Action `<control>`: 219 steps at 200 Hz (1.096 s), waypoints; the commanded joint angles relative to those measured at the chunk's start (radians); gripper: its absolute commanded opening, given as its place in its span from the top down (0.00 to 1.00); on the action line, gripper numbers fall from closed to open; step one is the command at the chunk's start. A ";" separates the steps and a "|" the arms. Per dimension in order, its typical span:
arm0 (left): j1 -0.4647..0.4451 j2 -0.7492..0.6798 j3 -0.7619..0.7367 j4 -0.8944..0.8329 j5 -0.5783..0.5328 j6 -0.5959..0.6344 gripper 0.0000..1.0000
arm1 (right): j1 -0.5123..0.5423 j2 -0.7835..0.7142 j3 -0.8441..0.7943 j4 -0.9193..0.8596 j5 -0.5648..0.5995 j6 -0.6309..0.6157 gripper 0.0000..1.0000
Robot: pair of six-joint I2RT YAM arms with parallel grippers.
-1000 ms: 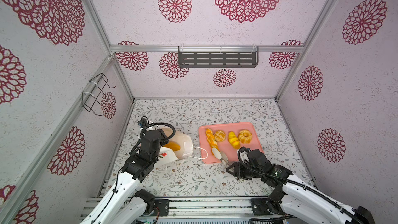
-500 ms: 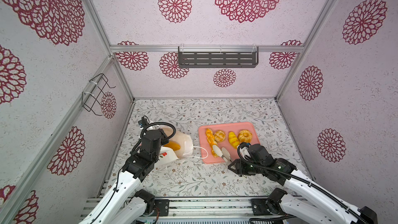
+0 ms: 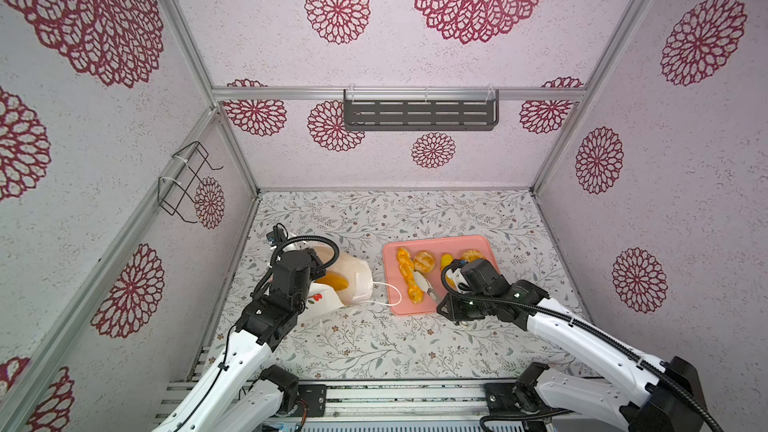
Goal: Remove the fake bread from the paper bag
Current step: 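Move the open tongs with the right gripper from the tray toward the bag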
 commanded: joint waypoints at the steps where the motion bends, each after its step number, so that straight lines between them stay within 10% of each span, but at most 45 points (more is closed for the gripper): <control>1: 0.008 -0.008 -0.020 -0.010 0.020 0.003 1.00 | -0.005 0.033 0.062 -0.026 0.061 -0.064 0.97; 155: 0.009 0.002 -0.047 0.048 0.057 0.054 1.00 | -0.004 0.105 0.031 0.203 -0.112 0.055 1.00; 219: 0.007 0.007 -0.079 0.121 0.189 0.164 1.00 | -0.004 -0.001 0.152 -0.049 0.008 -0.035 0.99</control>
